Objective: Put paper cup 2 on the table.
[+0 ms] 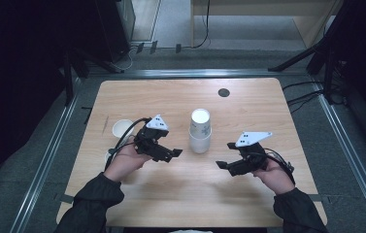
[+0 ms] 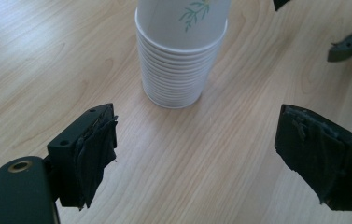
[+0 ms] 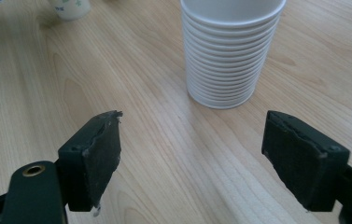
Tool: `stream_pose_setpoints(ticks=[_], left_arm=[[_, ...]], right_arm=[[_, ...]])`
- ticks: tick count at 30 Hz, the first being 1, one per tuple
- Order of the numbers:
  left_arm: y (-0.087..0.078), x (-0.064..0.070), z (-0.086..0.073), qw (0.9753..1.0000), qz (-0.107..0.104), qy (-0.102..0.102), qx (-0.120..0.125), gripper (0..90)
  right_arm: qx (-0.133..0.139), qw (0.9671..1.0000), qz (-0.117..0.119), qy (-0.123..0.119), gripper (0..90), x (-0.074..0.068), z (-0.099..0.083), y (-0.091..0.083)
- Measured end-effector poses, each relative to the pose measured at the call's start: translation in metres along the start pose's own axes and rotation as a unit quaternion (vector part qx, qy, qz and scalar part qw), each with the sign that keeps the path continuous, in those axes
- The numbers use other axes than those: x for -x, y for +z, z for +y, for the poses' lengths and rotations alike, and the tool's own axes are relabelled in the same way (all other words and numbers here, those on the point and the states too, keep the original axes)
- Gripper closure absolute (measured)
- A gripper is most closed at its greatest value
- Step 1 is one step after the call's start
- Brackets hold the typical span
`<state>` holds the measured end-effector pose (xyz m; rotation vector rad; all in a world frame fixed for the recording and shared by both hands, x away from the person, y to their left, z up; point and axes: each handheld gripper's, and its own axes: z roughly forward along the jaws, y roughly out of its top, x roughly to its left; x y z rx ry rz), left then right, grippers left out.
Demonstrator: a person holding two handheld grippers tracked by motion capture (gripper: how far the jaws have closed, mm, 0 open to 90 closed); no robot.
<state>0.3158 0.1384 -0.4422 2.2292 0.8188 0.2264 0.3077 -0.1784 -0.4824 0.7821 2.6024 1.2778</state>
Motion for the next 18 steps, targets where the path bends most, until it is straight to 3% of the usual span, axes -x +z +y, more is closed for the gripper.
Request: stream_pose_setpoints(ticks=[3,18], left_arm=[[0.006,0.003,0.000,0.9999,-0.005,-0.010,0.002,13.2],[0.020,0.010,-0.005,0.9999,0.004,0.005,-0.008,13.2]], right_arm=[[-0.003,1.0000,0.000,0.001,20.0,-0.002,0.000,0.001],[-0.016,0.9997,-0.001,-0.016,20.0,-0.005,-0.002,0.005]])
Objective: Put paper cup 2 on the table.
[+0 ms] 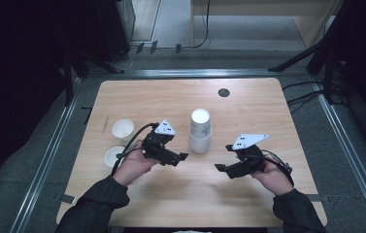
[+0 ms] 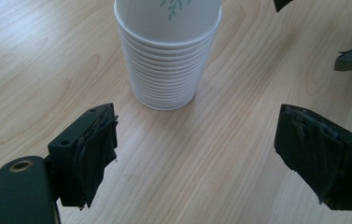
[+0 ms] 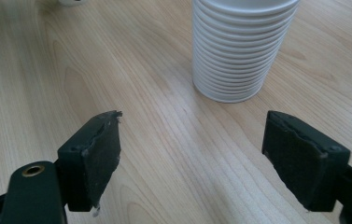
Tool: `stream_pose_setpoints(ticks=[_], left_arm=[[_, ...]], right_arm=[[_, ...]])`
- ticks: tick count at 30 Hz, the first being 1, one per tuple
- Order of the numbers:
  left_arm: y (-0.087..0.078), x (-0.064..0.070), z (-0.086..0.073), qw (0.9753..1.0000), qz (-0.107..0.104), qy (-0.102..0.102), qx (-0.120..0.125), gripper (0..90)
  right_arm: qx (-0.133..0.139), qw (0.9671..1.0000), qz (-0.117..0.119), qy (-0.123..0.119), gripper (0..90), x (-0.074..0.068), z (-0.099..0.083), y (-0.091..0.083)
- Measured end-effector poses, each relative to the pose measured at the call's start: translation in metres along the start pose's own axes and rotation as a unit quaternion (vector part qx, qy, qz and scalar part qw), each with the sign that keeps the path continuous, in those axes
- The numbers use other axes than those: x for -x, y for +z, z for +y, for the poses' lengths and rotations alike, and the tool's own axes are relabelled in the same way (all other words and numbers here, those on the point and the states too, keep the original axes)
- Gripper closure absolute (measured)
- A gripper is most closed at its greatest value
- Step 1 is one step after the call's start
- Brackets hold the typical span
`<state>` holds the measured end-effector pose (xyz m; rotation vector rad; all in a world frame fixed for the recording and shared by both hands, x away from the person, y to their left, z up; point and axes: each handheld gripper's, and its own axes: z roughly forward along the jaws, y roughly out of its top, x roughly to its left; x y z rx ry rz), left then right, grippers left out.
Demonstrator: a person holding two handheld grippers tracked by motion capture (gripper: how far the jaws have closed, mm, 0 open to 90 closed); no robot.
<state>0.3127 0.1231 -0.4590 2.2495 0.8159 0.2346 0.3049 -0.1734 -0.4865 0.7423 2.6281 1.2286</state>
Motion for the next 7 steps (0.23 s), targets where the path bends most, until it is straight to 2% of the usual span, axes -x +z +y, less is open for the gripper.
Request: stream_pose_setpoints(ticks=[7], left_arm=[[0.0027,0.0008,-0.0009,0.9999,0.010,0.005,-0.004,13.3]], right_arm=[[-0.002,1.0000,0.002,-0.003,20.0,-0.0004,-0.0001,0.0010]])
